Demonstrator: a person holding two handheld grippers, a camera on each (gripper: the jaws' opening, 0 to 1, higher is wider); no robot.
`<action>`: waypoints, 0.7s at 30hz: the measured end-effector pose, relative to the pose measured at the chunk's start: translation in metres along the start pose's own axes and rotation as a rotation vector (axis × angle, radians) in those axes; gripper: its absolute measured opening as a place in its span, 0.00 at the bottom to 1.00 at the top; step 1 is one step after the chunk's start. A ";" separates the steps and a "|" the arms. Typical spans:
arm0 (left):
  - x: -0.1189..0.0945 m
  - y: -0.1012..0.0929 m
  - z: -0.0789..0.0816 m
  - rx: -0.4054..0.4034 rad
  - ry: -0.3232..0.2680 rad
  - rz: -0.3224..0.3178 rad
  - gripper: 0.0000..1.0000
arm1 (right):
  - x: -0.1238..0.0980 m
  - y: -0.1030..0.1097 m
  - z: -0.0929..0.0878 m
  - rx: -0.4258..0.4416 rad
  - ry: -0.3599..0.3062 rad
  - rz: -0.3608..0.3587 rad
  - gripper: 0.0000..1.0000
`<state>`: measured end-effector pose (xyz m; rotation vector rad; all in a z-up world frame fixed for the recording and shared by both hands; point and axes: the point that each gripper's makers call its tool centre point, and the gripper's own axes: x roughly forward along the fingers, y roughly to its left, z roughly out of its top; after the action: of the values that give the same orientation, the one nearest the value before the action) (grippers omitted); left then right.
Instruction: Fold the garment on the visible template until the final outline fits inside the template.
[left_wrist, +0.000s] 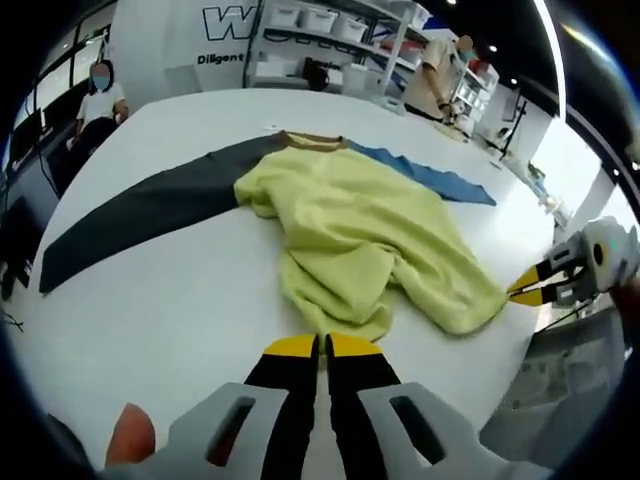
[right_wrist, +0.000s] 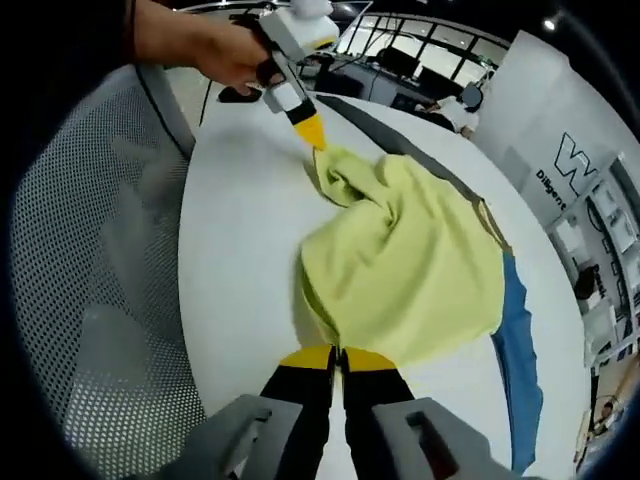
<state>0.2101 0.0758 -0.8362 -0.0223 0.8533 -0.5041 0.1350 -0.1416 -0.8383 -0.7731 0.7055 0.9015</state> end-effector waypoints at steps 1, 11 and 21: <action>-0.001 0.000 0.000 0.003 0.001 -0.001 0.00 | -0.001 -0.002 0.000 -0.001 0.000 -0.006 0.00; -0.028 -0.003 -0.005 0.032 0.007 -0.022 0.00 | -0.020 -0.023 -0.010 0.025 0.023 -0.066 0.00; -0.053 0.001 -0.024 0.009 0.049 -0.034 0.00 | -0.032 -0.022 -0.016 0.020 0.043 -0.054 0.00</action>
<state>0.1642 0.1036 -0.8148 -0.0164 0.8998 -0.5420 0.1367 -0.1765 -0.8147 -0.7918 0.7267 0.8301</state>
